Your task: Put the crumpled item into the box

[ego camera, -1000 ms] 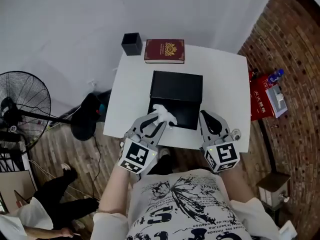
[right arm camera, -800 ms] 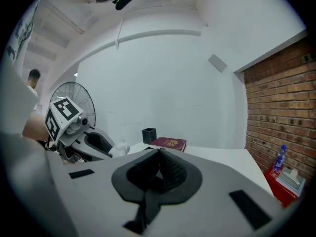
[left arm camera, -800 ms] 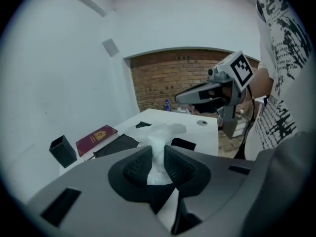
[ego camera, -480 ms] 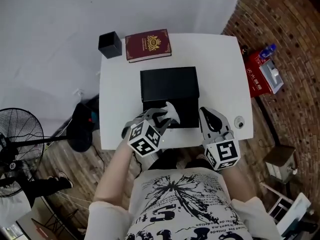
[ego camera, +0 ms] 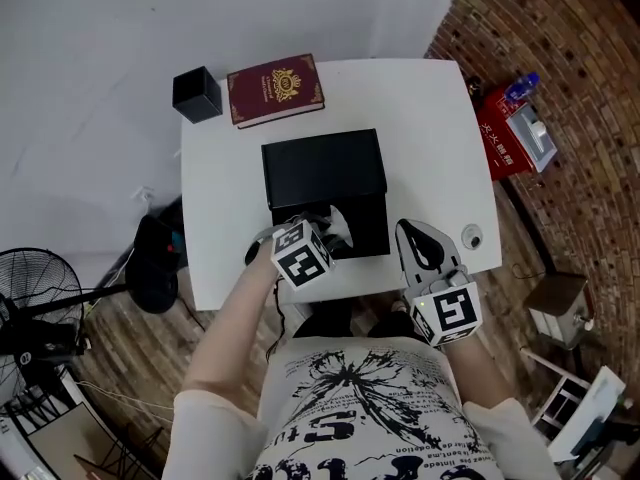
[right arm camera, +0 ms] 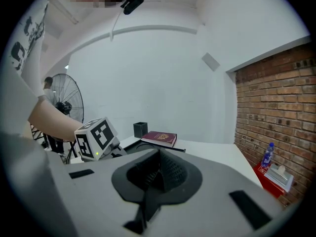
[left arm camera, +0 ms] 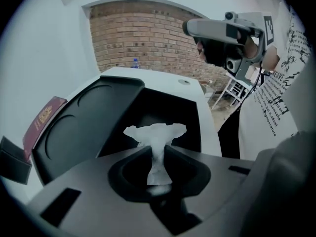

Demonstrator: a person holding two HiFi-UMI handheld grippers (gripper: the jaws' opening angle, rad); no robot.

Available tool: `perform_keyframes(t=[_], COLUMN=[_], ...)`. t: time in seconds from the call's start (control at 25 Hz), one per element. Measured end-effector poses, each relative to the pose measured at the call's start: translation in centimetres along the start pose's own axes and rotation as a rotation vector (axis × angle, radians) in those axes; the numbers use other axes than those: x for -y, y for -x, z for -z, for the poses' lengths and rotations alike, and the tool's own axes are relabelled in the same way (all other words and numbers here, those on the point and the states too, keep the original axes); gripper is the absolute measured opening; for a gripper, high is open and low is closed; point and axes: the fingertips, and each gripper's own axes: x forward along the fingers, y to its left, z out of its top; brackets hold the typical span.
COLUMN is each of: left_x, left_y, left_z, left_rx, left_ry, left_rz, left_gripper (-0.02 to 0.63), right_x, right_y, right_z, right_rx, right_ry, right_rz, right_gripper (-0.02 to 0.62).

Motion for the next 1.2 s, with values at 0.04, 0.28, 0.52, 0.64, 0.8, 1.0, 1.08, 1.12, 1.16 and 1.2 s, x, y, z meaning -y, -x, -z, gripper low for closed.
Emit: perform_keyframes(t=[0.04, 0.28, 0.52, 0.64, 0.8, 1.0, 1.08, 1.12, 1.16, 1.2], left_x=[0.0, 0.1, 0.0, 0.1, -0.5, -0.5, -0.3, -0.2, 0.0, 0.1], left_y=[-0.4, -1.3, 0.7, 3.1, 7.7, 13.7, 16.3, 17.5, 18.8, 19.9], left_z=[0.2, 0.5, -0.3, -1.1, -2.9, -4.5, -4.9, -5.0, -5.1, -5.2], left_rx=[-0.015, -0.046, 0.000, 0.060, 0.194, 0.379, 0.457, 0.498, 0.541, 0.584], left_ry=[0.006, 0.037, 0.049, 0.040, 0.042, 0.082, 0.102, 0.112, 0.122, 0.130], left_rz=[0.004, 0.029, 0.001, -0.050, -0.185, -0.346, -0.395, -0.419, -0.443, -0.467], left_gripper=[0.086, 0.110, 0.201, 0.199, 0.135, 0.058, 0.037, 0.029, 0.026, 0.023], right_x=[0.2, 1.3, 1.3, 0.7, -0.2, -1.9, -2.5, -2.8, -3.1, -3.3], right_y=[0.1, 0.5, 0.6, 1.0, 1.4, 1.7, 2.0, 2.0, 2.1, 2.1], right_z=[0.1, 0.5, -0.5, -1.5, -3.3, -5.1, -5.7, -6.0, -6.3, -6.6], right_rx=[-0.001, -0.012, 0.004, 0.022, 0.061, 0.105, 0.120, 0.128, 0.137, 0.145], right_ry=[0.000, -0.007, 0.010, 0.024, 0.057, 0.059, 0.056, 0.056, 0.058, 0.061], right_rz=[0.004, 0.022, 0.012, 0.007, -0.009, -0.032, -0.034, -0.035, -0.036, -0.038], right_gripper=[0.015, 0.015, 0.015, 0.015, 0.015, 0.015, 0.015, 0.015, 0.015, 0.015])
